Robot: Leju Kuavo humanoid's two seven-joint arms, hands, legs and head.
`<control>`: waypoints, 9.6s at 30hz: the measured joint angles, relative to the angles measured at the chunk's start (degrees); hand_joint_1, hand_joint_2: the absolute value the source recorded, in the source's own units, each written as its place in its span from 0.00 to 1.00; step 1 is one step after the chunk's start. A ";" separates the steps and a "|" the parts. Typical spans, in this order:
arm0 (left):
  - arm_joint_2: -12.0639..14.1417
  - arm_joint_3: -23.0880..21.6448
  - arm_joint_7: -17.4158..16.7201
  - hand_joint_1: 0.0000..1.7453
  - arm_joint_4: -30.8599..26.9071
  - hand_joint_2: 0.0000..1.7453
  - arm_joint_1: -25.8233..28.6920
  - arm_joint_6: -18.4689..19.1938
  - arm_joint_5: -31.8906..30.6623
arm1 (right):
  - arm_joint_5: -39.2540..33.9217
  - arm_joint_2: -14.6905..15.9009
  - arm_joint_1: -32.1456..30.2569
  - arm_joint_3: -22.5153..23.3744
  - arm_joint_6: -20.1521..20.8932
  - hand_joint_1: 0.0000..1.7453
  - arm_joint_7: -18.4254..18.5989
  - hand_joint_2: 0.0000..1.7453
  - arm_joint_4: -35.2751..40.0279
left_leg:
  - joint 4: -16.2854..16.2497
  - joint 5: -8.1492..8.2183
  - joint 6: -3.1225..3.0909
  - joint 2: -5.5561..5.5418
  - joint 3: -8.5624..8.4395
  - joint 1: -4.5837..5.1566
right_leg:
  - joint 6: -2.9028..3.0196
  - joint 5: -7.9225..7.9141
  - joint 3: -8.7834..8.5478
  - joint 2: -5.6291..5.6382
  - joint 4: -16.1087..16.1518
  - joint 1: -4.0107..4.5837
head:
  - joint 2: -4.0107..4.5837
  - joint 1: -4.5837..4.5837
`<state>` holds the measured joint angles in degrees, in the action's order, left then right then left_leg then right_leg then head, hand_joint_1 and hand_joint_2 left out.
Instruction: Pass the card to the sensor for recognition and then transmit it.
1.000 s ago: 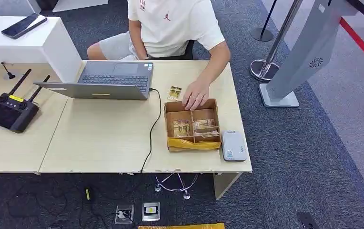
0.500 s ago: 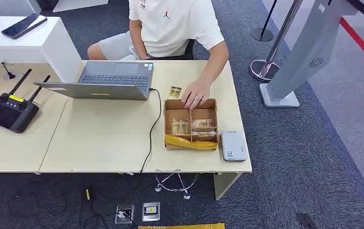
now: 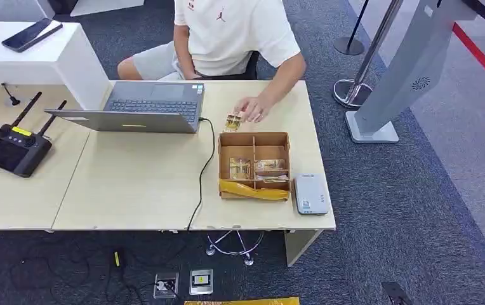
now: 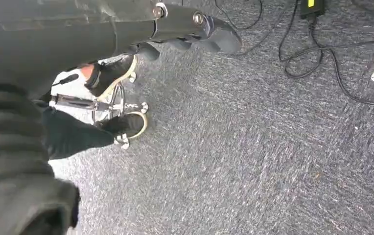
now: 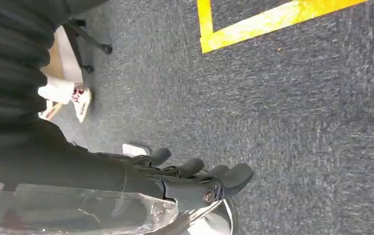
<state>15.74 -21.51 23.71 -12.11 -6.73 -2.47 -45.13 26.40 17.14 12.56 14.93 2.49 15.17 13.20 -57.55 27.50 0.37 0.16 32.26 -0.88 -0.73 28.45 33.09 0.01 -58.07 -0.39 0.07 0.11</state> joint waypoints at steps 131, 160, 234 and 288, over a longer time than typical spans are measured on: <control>-4.92 20.24 -9.20 0.00 0.59 0.00 -3.14 -3.65 -27.21 | 7.23 -1.92 -0.55 -4.33 1.53 0.00 -2.01 1.00 -0.90 | -0.02 0.18 -0.23 0.04 -0.15 0.12 | -0.25 0.12 -0.18 0.06 0.10 -0.14 | 0.00 0.42; -11.91 20.20 -13.99 0.00 0.33 0.00 -7.31 -0.09 -27.17 | 7.52 -1.11 -1.76 -4.96 1.14 0.00 -3.08 1.00 -0.90 | -0.03 0.17 -0.23 0.06 -0.18 0.11 | -0.25 0.11 -0.18 0.08 0.09 -0.12 | 0.00 0.42; 13.82 11.45 -1.23 0.00 -2.45 0.00 -1.18 -11.96 -23.30 | 4.48 -2.82 -4.61 -2.84 -0.37 0.00 -1.81 1.00 -1.55 | 0.23 -0.45 0.41 0.07 0.55 -0.08 | 0.47 -0.28 0.76 0.02 -0.14 0.07 | 0.00 0.24; -14.03 37.00 -37.29 0.00 0.17 0.00 -9.77 7.87 1.05 | 11.34 -3.50 -0.18 -2.49 1.31 0.00 -1.20 1.00 -1.55 | 0.15 -0.41 0.28 0.07 0.47 -0.04 | 0.36 -0.31 0.66 0.03 -0.10 0.03 | 0.00 0.20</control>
<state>1.71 15.50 -13.57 -11.93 -16.50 5.40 -44.09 37.75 13.64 12.38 12.44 3.80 13.97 11.65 -57.40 27.09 0.65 0.24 32.72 -0.92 -0.38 28.14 33.75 0.03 -58.17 -0.36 0.07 0.31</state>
